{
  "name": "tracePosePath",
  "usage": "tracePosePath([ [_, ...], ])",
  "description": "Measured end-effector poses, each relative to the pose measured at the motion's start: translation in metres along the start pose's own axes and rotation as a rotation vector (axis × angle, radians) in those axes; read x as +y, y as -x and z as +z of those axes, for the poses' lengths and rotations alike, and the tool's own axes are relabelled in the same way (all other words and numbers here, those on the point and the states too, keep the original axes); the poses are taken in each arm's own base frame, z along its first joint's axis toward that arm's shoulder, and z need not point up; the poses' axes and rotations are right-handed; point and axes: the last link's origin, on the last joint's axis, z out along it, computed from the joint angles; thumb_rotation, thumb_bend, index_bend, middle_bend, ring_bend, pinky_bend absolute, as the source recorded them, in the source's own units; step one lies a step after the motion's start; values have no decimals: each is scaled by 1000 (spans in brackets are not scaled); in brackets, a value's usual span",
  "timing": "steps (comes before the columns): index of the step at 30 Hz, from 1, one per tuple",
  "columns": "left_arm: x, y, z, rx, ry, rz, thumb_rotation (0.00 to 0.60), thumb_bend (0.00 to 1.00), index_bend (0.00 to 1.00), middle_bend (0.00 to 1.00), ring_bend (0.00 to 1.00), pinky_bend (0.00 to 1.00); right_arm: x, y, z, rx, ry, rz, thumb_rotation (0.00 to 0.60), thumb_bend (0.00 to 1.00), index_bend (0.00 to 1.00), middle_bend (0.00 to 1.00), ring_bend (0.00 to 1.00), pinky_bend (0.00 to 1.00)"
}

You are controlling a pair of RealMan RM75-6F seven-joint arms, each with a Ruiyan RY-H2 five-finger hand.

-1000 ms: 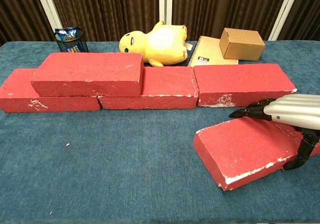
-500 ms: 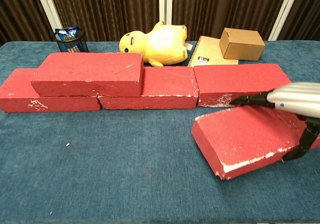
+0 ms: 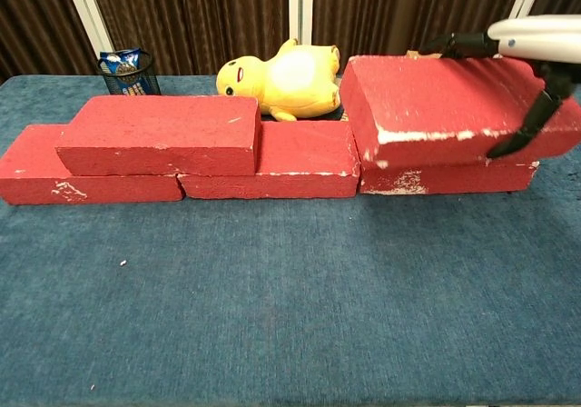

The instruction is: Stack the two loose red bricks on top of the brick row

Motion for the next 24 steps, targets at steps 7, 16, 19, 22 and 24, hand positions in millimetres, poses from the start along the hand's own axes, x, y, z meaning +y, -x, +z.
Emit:
tracePosePath([
  [7, -4, 4, 3, -25, 0, -17, 600, 51, 0, 0, 0, 0, -1, -2, 45, -48, 80, 9, 600, 0, 0, 152, 100, 145],
  [16, -7, 3, 3, -27, 11, -30, 600, 51, 0, 0, 0, 0, -33, -1, 88, -118, 108, 28, 600, 0, 0, 141, 87, 125],
  [19, -6, 3, 3, -17, 23, -30, 600, 51, 0, 0, 0, 0, -46, 0, 98, -141, 110, 17, 600, 0, 0, 133, 75, 105],
  [22, -5, 2, 3, -1, 37, -31, 600, 51, 0, 0, 0, 0, -59, 2, 104, -166, 111, 15, 600, 0, 0, 123, 66, 90],
  [24, -4, 1, 3, 14, 47, -31, 600, 51, 0, 0, 0, 0, -67, 4, 107, -182, 113, 13, 600, 0, 0, 116, 60, 59],
])
